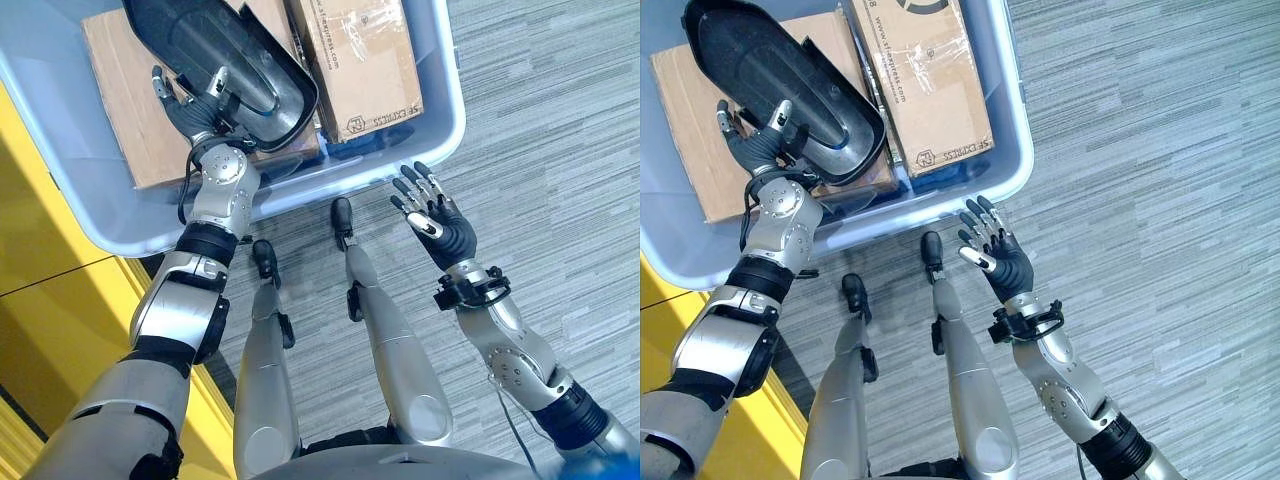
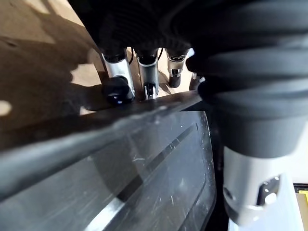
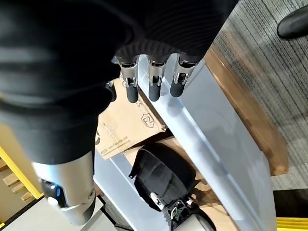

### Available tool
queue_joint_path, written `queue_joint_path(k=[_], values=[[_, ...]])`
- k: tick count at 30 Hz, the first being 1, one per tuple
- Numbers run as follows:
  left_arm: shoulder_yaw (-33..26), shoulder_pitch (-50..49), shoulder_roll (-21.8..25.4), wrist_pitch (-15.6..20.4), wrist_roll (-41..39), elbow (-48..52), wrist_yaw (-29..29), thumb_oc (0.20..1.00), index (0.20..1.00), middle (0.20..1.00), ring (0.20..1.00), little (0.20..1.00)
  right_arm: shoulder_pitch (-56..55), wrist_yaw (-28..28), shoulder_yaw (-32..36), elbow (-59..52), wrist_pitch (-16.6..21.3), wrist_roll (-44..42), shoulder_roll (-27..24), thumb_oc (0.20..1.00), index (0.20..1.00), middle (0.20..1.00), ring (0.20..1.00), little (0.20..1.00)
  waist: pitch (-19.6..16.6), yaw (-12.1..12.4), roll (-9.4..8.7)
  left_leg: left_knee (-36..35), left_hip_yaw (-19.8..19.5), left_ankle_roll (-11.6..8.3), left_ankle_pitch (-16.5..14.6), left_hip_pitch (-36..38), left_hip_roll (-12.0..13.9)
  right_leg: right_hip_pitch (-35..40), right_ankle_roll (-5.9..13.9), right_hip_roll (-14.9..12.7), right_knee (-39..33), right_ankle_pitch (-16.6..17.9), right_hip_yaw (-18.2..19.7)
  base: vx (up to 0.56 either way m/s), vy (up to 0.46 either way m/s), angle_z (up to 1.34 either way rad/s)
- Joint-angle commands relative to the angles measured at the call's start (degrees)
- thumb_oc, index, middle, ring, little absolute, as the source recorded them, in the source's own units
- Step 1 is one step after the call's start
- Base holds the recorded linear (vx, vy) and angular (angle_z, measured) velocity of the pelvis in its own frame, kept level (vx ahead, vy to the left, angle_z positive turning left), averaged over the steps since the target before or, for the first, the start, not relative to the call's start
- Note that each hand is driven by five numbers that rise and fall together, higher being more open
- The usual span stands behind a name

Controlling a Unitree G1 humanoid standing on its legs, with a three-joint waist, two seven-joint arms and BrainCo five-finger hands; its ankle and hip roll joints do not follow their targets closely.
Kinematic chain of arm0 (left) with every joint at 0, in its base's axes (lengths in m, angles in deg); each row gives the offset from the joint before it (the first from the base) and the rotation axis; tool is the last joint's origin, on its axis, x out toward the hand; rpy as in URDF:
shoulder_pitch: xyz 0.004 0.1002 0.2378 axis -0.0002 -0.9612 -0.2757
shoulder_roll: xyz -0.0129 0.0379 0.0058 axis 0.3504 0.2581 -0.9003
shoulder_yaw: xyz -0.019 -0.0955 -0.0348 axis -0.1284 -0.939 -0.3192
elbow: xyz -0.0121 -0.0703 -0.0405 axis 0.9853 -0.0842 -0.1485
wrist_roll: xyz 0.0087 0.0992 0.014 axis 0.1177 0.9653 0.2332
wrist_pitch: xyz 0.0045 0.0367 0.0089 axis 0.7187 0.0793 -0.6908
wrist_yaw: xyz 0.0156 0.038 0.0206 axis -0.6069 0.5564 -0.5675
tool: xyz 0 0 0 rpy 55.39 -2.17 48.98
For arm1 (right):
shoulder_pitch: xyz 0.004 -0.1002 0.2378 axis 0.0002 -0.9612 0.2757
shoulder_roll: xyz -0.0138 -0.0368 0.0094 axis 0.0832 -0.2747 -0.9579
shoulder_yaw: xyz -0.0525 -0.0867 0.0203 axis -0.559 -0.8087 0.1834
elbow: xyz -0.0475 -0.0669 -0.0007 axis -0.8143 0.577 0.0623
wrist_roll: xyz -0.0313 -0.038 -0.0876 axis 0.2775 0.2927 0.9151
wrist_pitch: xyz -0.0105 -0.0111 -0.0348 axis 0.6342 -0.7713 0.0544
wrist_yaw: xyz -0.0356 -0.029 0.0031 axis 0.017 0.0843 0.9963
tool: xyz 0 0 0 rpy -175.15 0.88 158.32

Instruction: Move parts from the plastic box to the shelf.

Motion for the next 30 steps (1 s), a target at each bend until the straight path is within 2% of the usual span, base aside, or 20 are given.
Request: queue_joint_path(k=[1,2,3,16,24,30], values=[[2.5,1.5,-5.6,-7.2,-4.2,-7.5,7.0,0.667,0.667,0.667,0.667,0.667,-0.7,-0.6,1.7,-5.2,2.4,-1.4,-3.1,1.000,1.000,1.000,1.000,1.000,1.4,-3.3,2.82,0.1,-2.8,0.36,-2.7,4.7,4.7,-0.8,6.62,-2.2,14.5,-16.7,-1.5,0.02,-0.003,-0.13],[2.6,1.7,-5.6,-7.3,-4.6,-8.0,7.5,0.533,0.533,0.533,0.533,0.533,-0.8,-0.7,1.9,-5.3,2.3,-1.4,-3.1,1.000,1.000,1.000,1.000,1.000,1.4,-3.3,2.93,-0.1,-2.8,0.30,-2.6,4.8,4.8,-1.1,6.63,-2.1,14.6,-16.7,-1.5,0.01,0.003,-0.14],[2.3,1.7,-5.6,-7.2,-5.3,-8.4,7.8,0.216,0.216,0.216,0.216,0.216,-0.9,-0.7,2.1,-5.3,2.2,-1.3,-3.0,1.000,1.000,1.000,1.000,1.000,1.5,-3.3,3.06,-0.3,-2.7,0.27,-2.5,4.8,4.8,-1.2,6.64,-2.0,14.7,-16.7,-1.5,0.01,0.000,-0.10],[1.4,1.0,-7.4,-6.2,-10.8,-8.8,10.8,0.200,0.200,0.200,0.200,0.200,-3.4,-1.2,3.4,-5.0,2.1,-1.4,-2.4,1.000,1.000,1.000,1.000,1.000,1.1,-3.5,3.91,-0.5,-2.8,0.36,-3.0,5.2,4.7,-1.3,6.59,-2.0,14.7,-17.0,-1.6,0.00,0.001,0.00],[1.6,1.3,-7.6,-6.3,-10.9,-9.7,11.7,0.200,0.200,0.200,0.200,0.200,-3.0,-1.8,3.9,-4.2,2.1,-2.3,-3.0,1.000,1.000,1.000,1.000,1.000,0.9,-3.3,4.15,0.2,-3.5,0.20,-3.1,5.2,4.1,-0.1,6.63,-2.6,14.6,-16.7,-2.2,0.00,0.000,0.01],[0.7,-1.3,-8.0,-4.9,-13.2,-7.7,12.0,0.200,0.200,0.200,0.200,0.200,-3.0,-2.0,3.5,-4.2,1.7,-2.2,-3.0,1.000,1.000,1.000,1.000,1.000,0.3,-2.7,4.12,0.9,-4.0,0.26,-3.3,5.3,3.9,1.1,6.52,-2.7,14.7,-16.9,-2.6,-0.01,0.004,0.03]])
